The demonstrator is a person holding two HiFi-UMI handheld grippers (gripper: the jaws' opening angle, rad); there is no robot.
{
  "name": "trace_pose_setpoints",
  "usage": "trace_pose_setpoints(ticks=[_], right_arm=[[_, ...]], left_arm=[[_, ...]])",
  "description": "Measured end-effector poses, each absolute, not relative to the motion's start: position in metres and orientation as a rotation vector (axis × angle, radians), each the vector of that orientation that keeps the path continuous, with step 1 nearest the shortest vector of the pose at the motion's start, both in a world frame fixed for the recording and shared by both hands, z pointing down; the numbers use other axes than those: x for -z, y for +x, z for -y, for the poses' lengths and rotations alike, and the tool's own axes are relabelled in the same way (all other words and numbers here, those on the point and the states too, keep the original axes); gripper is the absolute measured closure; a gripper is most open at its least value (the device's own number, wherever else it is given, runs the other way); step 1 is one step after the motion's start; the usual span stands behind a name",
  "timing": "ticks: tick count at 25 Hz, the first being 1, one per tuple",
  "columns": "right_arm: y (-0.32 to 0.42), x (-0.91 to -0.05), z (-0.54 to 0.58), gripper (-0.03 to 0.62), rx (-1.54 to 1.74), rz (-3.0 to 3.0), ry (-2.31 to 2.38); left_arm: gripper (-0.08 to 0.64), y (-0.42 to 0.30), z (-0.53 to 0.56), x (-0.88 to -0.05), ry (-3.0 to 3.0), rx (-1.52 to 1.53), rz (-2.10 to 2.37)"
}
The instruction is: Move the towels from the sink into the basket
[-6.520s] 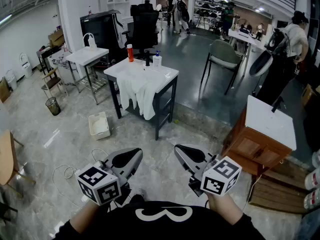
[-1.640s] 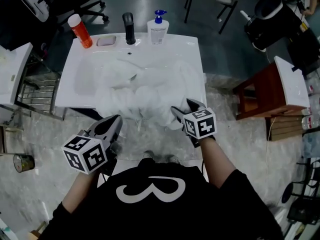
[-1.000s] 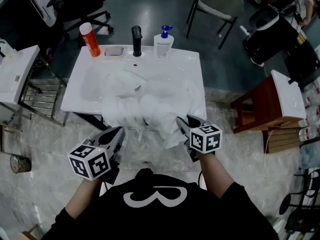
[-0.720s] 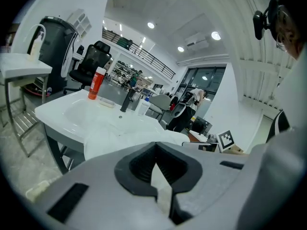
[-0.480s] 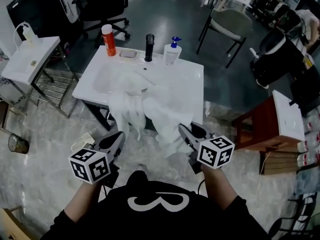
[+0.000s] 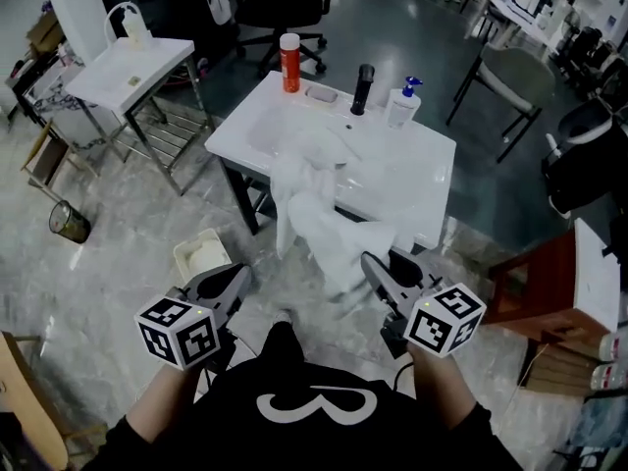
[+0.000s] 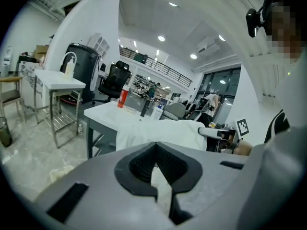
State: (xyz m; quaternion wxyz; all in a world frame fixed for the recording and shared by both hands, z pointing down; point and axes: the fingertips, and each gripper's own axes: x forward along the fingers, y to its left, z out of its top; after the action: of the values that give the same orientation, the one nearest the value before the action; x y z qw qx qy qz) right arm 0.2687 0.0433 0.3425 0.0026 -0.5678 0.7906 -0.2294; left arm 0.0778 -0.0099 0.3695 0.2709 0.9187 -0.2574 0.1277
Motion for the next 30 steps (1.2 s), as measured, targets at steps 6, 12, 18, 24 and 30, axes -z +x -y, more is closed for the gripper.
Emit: trace_pose_setpoints(ticks=[6, 12, 18, 24, 30], right_arm=[[0.199, -0.345, -0.019, 0.476, 0.738, -2.641, -1.566], [0.128, -0.362, 0.024, 0.476, 0.814, -2.765, -1.439], [0.05, -0.392, 0.078, 0.476, 0.915, -2.881, -1.354], [-0.021, -0.43, 0.137, 0.476, 1.006, -2.971, -1.31], [-0.09, -0.484, 0.188, 0.476, 1.103, -3.044, -1.305]], left_arm=[[0.555, 0.014, 0.018, -0.37, 2.411, -0.277, 0.868], [0.555, -0.05, 0.044, -0.384, 2.339, -0.234, 0.983], [0.555, -0.13, 0.078, -0.409, 2.231, -0.232, 1.084], [0.555, -0.197, 0.121, -0.432, 2.16, -0.228, 1.132], [0.555, -0.249, 0.155, -0.455, 2.11, -0.23, 1.141]])
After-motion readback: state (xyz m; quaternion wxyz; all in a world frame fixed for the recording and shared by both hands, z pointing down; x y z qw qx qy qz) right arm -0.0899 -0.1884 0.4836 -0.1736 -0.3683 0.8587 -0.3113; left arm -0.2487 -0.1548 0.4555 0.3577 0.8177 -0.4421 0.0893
